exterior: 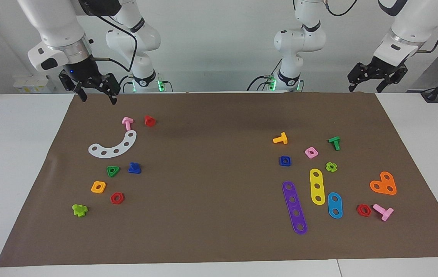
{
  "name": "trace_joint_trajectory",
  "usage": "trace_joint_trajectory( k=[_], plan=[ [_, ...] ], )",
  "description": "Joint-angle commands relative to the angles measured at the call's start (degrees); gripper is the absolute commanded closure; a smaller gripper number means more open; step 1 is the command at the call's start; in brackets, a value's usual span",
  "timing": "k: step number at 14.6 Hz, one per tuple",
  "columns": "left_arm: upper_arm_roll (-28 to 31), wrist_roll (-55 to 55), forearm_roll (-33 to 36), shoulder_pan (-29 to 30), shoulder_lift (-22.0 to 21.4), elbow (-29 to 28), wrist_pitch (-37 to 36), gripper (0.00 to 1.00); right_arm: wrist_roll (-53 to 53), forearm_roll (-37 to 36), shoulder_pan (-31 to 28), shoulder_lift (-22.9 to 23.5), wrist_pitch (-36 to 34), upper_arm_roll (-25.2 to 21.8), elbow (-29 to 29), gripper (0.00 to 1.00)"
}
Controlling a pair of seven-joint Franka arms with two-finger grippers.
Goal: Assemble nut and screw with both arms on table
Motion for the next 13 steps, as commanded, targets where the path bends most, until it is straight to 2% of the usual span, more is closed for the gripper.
trace_joint_trajectory(
  k=[1,4,8,10,13],
  plan=[
    [0.4,-0.5,0.6,-0.8,-0.1,-0.1,-0.1,0.00,-1.8,1.3,-0.8,-1.6,0.0,0.1,-1.8,0.00],
    [0.2,-0.8,0.6,-0.9,-0.2,-0.1,-0.8,0.00,-2.8,1.3,-0.8,-1.2,3.9,0.1,-3.7,0.02],
    [0.4,-0.9,0.6,-0.8,-1.1,-2.2,-1.1,0.00,-2.9,1.3,-0.9,-2.1,13.4,0.1,-11.6,0.05],
    [0.2,-0.3,0.6,-0.7,-2.3,-4.8,1.7,0.00,-4.2,1.3,-0.9,-0.9,16.3,0.1,-14.0,0.08],
    [0.0,-0.8,0.5,-2.8,-2.5,-7.2,3.1,0.00,-6.8,1.3,-1.0,-0.3,27.9,0.0,-23.0,0.08]
  ],
)
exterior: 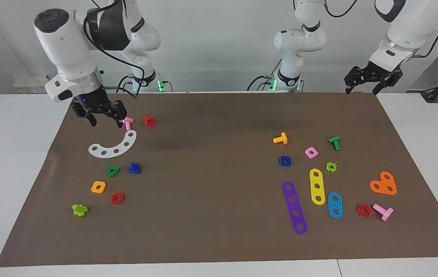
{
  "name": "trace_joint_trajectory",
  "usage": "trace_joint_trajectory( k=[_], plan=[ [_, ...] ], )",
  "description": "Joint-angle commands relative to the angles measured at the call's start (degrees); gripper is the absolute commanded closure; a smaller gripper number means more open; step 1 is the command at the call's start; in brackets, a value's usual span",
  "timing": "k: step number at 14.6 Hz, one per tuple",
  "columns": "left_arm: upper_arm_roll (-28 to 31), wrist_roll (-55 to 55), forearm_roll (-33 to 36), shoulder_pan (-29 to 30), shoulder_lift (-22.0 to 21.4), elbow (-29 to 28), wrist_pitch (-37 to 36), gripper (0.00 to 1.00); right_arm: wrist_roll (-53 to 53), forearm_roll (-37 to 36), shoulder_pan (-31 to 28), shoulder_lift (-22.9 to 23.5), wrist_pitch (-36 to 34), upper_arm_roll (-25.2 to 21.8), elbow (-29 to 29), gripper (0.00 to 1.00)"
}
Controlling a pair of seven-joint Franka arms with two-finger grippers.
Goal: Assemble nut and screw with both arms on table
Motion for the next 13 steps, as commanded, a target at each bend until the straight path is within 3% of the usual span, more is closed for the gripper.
trace_joint_trajectory(
  k=[1,4,7,10,13],
  plan=[
    [0.3,-0.9,0.2,-2.7,-1.5,-3.9,2.2,0.00,-2.9,1.3,-1.0,0.0,8.5,0.1,-8.0,0.08],
    [0.3,-3.8,-4.8,-2.7,1.4,-4.7,4.8,0.02,-2.9,1.3,-0.9,3.8,12.4,0.2,-9.9,0.09],
    [0.3,-3.9,-6.5,-3.8,3.6,-8.8,12.3,0.04,-2.9,1.3,-0.6,6.9,19.3,0.2,-12.8,0.13],
    [0.3,-4.0,-7.0,-6.7,8.5,-9.6,18.7,0.06,-2.9,1.3,-0.6,10.7,24.5,0.2,-13.7,0.15],
    [0.3,-4.6,-8.2,-8.0,9.5,-14.6,28.0,0.07,-3.0,1.3,-0.1,13.0,27.4,0.2,-14.4,0.20]
  ],
)
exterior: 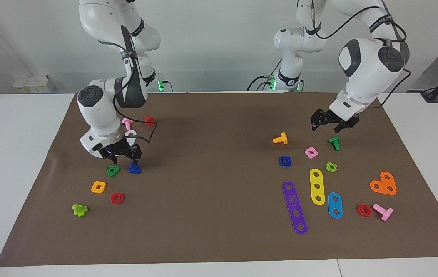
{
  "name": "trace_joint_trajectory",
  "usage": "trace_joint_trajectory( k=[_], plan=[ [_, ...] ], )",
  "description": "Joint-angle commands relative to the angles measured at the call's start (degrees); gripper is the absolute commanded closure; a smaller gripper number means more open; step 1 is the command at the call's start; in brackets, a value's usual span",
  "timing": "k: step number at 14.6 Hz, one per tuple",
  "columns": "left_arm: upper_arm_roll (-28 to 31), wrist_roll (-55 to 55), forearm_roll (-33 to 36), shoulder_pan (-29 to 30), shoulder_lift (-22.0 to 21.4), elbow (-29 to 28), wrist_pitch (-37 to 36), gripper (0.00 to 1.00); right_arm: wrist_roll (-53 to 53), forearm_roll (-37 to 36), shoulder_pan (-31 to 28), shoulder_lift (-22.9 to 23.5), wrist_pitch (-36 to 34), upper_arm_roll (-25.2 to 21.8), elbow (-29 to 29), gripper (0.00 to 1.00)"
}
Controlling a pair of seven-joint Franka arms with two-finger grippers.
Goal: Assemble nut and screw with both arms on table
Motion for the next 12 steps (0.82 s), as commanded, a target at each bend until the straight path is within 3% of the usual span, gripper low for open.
trace_joint_trajectory(
  k=[1,8,12],
  plan=[
    [0.6,-0.8,-1.3,-1.4,-1.0,-5.9,7.8,0.07,-2.1,1.3,-0.2,0.9,3.4,0.3,-1.5,0.22],
    [0.6,-3.8,-3.3,-5.8,3.5,-9.5,19.0,0.10,-1.7,1.3,1.2,1.4,5.9,0.3,-2.9,0.30],
    [0.7,-4.5,-3.3,-7.3,6.6,-9.8,23.3,0.12,-1.7,1.3,1.3,1.4,5.9,0.3,-2.9,0.51]
  ],
)
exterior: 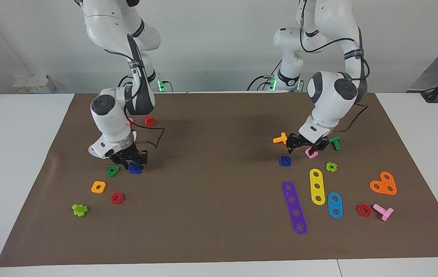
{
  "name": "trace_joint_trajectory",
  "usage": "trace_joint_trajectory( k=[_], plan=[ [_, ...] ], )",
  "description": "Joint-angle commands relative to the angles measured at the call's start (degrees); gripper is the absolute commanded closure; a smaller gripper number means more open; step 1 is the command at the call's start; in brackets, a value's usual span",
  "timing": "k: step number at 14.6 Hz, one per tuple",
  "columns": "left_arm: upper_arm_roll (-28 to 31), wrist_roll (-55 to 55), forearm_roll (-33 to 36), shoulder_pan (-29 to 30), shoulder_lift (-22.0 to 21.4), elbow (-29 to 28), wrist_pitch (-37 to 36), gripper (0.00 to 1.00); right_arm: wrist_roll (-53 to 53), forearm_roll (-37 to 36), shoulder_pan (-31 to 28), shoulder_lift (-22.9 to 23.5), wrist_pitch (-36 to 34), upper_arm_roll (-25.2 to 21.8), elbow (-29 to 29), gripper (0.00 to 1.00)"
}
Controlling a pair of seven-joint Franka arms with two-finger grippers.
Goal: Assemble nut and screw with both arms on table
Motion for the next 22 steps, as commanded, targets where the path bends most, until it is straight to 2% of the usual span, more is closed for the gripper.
trace_joint_trajectory(
  k=[1,4,5,9,15,19,22],
  plan=[
    [0.9,-0.5,-1.2,-2.4,2.0,-0.7,4.0,0.12,-1.9,1.3,-0.3,-0.2,1.7,0.1,-1.0,0.60],
    [0.9,-0.6,-1.2,-3.5,4.1,-1.8,8.0,0.14,-2.1,1.3,-0.7,-0.5,0.5,0.1,-1.0,0.97],
    [1.0,-0.7,-1.2,-3.8,5.1,-1.8,9.0,0.14,-2.1,1.3,-0.3,-0.8,-0.8,0.1,-1.0,1.00],
    [1.2,-0.8,-1.0,-4.4,5.9,-2.2,8.8,0.17,-0.2,1.4,0.7,-3.1,-2.8,0.4,-0.1,1.00],
    [1.3,-0.8,-0.5,-4.6,5.4,-2.7,5.6,0.28,21.5,1.4,13.5,-2.5,-3.0,0.6,3.5,1.00],
    [1.2,-0.7,0.3,-4.6,5.3,-2.6,5.2,0.43,34.4,1.4,24.0,-1.1,-2.4,0.5,5.2,1.00],
    [1.2,-0.1,0.6,-4.6,5.4,-2.5,5.2,0.65,39.4,1.4,27.4,-0.2,-2.9,0.5,7.1,1.00]
  ],
)
